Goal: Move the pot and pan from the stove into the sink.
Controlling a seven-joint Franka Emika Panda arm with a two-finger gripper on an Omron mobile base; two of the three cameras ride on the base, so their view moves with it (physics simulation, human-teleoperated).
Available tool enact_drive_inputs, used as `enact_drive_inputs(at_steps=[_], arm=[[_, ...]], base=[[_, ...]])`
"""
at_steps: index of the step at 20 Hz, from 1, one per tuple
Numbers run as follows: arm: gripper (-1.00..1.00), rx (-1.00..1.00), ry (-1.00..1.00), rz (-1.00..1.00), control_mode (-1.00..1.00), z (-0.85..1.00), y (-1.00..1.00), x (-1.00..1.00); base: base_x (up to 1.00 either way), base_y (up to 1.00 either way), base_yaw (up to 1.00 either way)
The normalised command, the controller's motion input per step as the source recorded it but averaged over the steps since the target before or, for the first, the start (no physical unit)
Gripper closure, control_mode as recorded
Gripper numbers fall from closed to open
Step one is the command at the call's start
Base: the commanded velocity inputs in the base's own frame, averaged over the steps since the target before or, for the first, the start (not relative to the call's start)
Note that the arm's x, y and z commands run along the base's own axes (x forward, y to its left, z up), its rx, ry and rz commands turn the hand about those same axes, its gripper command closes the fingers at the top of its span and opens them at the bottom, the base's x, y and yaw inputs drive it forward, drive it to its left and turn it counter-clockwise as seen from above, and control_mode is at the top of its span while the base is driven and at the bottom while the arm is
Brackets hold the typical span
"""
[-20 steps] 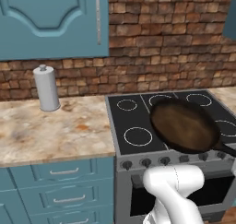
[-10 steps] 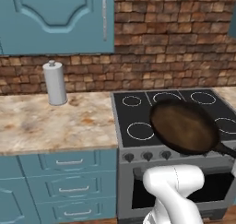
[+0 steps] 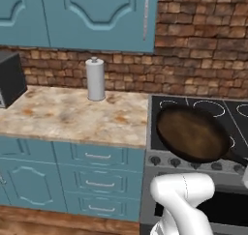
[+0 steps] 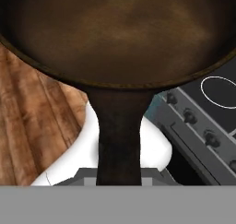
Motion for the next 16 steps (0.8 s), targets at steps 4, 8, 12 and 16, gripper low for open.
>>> enact_drive_inputs(at_steps=[4,8,12,16], arm=[[1.00,0.00,0.00,0.00,1.00,0.00,0.00,0.00],[1.00,0.00,0.00,0.00,1.00,0.00,0.00,0.00],[1.00,0.00,0.00,0.00,1.00,0.00,0.00,0.00],[1.00,0.00,0.00,0.00,1.00,0.00,0.00,0.00]], base=[[-0.24,-0.06,0.45],[-0.21,-0.04,0.46],[-0.20,-0.04,0.47],[-0.20,-0.04,0.47]])
